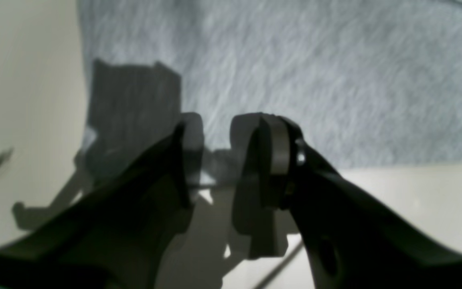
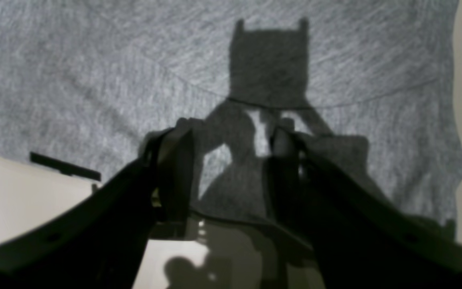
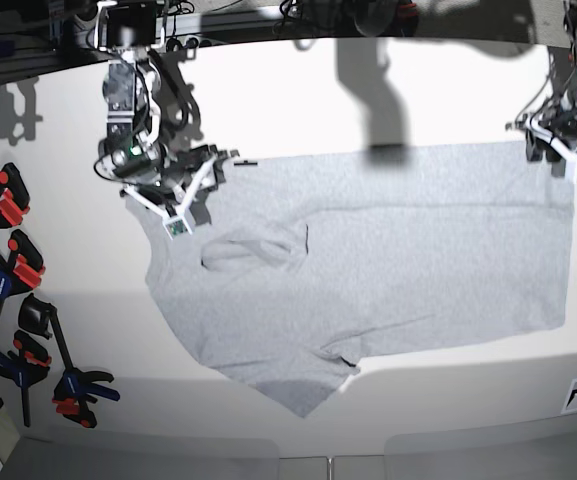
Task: Fold the T-shirt properly
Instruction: 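Pull the shirt's collar edge with both grippers away from the hem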
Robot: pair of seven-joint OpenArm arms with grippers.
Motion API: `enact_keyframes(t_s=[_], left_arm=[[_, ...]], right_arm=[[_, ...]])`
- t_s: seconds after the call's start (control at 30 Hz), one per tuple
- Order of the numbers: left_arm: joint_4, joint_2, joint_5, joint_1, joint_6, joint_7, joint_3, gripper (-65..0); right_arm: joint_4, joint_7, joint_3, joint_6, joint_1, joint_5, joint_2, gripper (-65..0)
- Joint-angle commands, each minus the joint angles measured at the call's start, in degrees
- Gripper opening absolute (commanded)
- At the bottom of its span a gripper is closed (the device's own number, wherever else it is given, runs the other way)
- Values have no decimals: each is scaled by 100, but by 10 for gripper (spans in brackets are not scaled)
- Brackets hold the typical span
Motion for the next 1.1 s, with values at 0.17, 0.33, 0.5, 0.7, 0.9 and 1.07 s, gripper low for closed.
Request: enact_keyframes(t_s=[0.17, 0.33, 0.5, 0.7, 0.9, 1.07], left_arm=[[645, 31, 302, 739, 114, 914, 11, -434], [1021, 46, 304, 828, 114, 1080, 11, -434], [1023, 48, 302, 957, 114, 1217, 11, -434], [1147, 48, 302, 1532, 116, 1226, 11, -434], [1606, 48, 302, 1978, 116, 1255, 11, -434], [1950, 118, 302, 2162, 120, 1443, 9, -434]], right_arm=[[529, -601, 2, -39, -409, -302, 70, -351], [1025, -815, 2, -42, -721, -302, 72, -351], [1357, -898, 52, -44, -1252, -326, 72, -351], [1484, -894, 374, -46, -1749, -326, 72, -351], [1486, -898, 695, -46, -1993, -323, 72, -351], [1506, -942, 787, -44, -2118, -323, 72, -351]])
